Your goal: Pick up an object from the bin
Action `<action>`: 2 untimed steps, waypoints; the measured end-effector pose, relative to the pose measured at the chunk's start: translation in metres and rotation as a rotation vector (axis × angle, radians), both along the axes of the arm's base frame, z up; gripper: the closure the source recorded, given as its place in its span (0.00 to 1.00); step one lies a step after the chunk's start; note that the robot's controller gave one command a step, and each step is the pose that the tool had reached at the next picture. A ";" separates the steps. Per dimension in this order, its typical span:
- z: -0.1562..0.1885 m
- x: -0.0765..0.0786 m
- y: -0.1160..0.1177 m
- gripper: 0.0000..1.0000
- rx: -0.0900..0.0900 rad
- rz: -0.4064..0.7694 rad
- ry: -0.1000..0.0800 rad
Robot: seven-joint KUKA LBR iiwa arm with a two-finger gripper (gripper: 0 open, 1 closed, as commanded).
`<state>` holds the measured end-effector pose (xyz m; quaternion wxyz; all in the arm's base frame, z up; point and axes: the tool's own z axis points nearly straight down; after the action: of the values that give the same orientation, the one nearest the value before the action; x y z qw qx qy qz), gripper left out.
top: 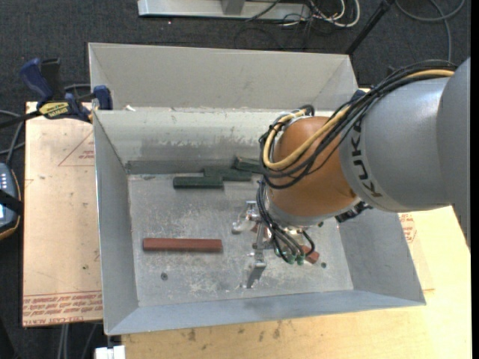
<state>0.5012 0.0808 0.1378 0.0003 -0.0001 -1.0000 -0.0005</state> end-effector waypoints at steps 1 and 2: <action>-0.060 0.031 0.065 1.00 0.005 0.084 -0.019; -0.060 0.031 0.065 1.00 0.006 0.084 -0.019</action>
Offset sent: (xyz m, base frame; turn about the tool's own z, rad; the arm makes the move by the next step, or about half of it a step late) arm 0.0000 0.0000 0.0000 0.0000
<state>0.5320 0.1459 0.0777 -0.0090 0.0419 -0.9991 -0.0033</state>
